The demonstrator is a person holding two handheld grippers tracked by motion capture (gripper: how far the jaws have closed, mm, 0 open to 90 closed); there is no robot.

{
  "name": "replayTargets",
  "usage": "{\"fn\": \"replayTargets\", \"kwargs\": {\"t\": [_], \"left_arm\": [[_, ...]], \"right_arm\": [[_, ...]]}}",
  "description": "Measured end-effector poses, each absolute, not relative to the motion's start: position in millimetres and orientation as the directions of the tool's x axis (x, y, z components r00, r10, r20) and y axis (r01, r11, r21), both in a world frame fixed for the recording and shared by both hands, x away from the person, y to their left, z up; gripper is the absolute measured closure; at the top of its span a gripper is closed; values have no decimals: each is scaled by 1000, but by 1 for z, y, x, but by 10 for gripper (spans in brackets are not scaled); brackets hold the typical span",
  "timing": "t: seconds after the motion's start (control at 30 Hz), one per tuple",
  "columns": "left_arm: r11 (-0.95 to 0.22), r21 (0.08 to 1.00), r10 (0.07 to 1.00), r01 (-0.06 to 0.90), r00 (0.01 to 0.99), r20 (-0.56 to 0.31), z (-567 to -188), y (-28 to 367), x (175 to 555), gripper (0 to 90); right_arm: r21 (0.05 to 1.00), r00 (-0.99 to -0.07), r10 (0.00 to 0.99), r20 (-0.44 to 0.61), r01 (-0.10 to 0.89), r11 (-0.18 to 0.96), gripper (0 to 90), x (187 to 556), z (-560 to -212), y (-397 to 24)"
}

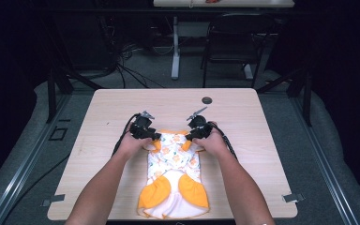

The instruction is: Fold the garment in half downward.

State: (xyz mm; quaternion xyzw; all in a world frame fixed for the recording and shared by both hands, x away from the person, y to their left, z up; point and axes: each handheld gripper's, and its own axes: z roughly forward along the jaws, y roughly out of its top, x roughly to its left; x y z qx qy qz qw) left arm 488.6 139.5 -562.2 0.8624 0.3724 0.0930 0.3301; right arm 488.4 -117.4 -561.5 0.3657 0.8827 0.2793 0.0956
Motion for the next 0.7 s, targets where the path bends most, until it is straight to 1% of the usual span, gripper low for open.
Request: {"fn": "replayTargets", "kwargs": {"t": [0.13,0.17,0.27,0.37,0.4,0.43,0.5,0.57,0.6,0.63,0.67,0.7], "left_arm": [[-522,622,705,584,706,-71,-565,138,488,565],[-520,623,706,585,704,-72,-566,137,488,564],[-523,621,707,585,704,-67,-567,136,488,569],[-510,621,714,595,695,-80,-568,136,487,581],[-507,622,715,597,694,-84,-568,136,487,591],[-502,624,716,599,693,-90,-568,136,486,616],[-501,626,712,598,696,-95,-569,137,486,621],[-495,628,713,601,694,-102,-569,137,486,669],[-495,631,710,598,696,-103,-569,137,485,669],[-490,633,705,599,699,-115,-570,138,485,712],[-490,633,705,599,699,-115,-570,138,485,738],[-486,637,706,599,698,-118,-570,138,485,738]], "right_arm": [[560,-706,707,48,605,566,591,489,-563,-118],[567,-698,713,58,611,552,590,489,-564,-118],[560,-707,705,50,605,567,596,489,-563,-118],[551,-716,696,49,600,579,669,488,-562,-116],[567,-706,706,59,605,559,685,487,-564,-114],[543,-715,698,43,603,584,710,487,-561,-114],[546,-710,702,46,607,578,720,486,-562,-113],[546,-704,708,55,615,569,759,485,-562,-111],[546,-704,708,55,615,569,759,485,-562,-111],[538,-710,702,53,613,579,782,485,-561,-110],[538,-710,702,53,613,579,782,485,-561,-110],[534,-716,697,44,607,589,795,485,-561,-110]]}}
